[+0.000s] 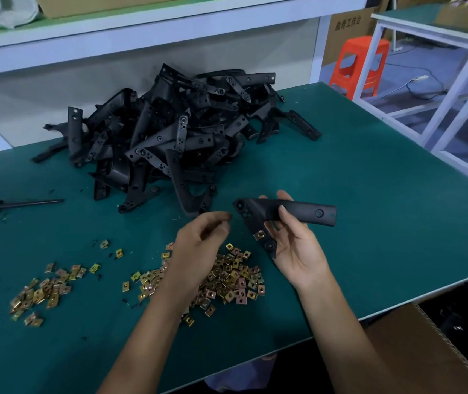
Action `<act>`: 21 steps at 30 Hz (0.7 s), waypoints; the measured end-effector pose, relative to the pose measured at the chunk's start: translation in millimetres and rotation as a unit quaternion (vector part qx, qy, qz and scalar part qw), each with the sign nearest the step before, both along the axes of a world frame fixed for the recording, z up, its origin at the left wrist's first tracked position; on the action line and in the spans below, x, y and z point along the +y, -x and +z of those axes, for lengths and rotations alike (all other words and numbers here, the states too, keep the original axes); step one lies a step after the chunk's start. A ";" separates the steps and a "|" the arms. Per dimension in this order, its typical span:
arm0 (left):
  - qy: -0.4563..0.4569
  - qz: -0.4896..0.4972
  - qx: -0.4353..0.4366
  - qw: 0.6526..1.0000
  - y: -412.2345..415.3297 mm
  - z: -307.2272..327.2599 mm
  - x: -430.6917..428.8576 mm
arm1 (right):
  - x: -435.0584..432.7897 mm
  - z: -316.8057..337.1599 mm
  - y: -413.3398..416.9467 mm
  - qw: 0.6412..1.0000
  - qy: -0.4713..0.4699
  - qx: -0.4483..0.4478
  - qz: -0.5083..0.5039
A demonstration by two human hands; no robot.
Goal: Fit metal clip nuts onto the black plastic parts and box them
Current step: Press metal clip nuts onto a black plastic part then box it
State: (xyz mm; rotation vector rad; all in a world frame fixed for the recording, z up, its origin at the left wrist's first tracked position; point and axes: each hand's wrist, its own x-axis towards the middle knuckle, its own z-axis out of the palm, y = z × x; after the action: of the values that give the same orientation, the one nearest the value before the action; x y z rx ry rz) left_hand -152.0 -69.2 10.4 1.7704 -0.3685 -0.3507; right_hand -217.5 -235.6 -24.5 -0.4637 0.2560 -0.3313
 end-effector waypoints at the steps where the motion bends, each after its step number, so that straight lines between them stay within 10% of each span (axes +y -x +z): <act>1: 0.023 0.000 0.022 0.999 2.8 1.1 -0.5 | 0.0 0.0 -0.1 1.000 0.002 0.000 0.002; 21: 0.124 0.009 0.092 0.988 4.0 4.9 -6.4 | 4.3 3.4 1.6 1.000 0.020 -0.001 0.009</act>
State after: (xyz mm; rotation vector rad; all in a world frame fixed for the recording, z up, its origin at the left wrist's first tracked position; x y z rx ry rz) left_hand -156.0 -75.6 15.3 1.4847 -0.2526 -0.4342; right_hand -219.1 -231.4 -21.1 -0.5055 0.2432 -0.3206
